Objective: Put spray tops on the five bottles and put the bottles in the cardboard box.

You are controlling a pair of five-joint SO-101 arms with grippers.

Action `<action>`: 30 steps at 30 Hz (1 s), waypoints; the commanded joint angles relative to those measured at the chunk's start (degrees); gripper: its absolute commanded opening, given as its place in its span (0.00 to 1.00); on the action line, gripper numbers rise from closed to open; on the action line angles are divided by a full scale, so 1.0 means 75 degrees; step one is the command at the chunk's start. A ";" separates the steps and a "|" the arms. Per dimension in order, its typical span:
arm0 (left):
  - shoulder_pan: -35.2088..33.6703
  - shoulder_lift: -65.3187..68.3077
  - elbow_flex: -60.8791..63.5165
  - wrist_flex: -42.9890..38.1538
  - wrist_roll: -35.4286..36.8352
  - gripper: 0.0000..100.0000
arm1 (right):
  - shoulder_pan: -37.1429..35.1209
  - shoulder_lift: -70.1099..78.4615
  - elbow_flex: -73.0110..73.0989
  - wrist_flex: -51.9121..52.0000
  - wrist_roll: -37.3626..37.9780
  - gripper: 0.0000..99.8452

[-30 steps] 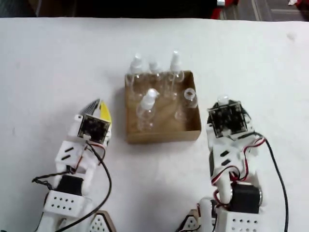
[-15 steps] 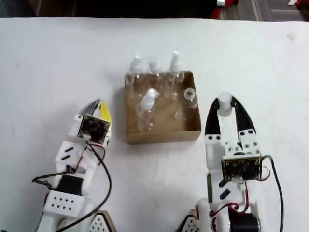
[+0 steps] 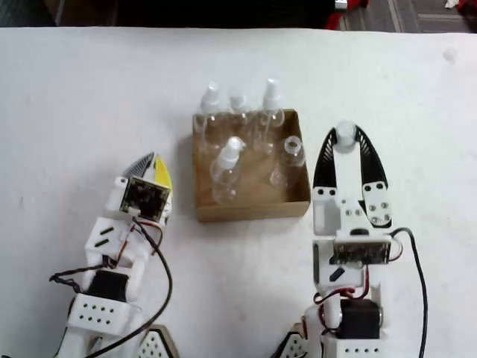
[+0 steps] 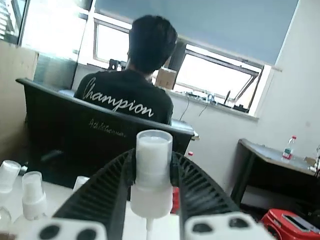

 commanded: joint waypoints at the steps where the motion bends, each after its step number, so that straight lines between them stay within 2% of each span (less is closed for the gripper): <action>1: 0.0006 -0.0147 -0.0164 -0.0035 -0.0070 0.02 | -0.0076 -0.0053 -0.0035 -0.0627 -0.0059 0.01; 12: 0.0029 -0.0147 -0.0164 -0.0035 -0.0070 0.02 | -0.1272 -0.0053 0.0023 -0.0229 -0.0070 0.01; 22: 0.0053 -0.0147 -0.0164 -0.0035 -0.0070 0.02 | -0.1389 0.0006 -0.0738 -0.0170 -0.0129 0.01; 30: 0.0018 -0.0147 -0.0164 -0.0047 -0.0070 0.02 | -0.0733 0.0240 -0.1840 -0.0041 -0.3106 0.01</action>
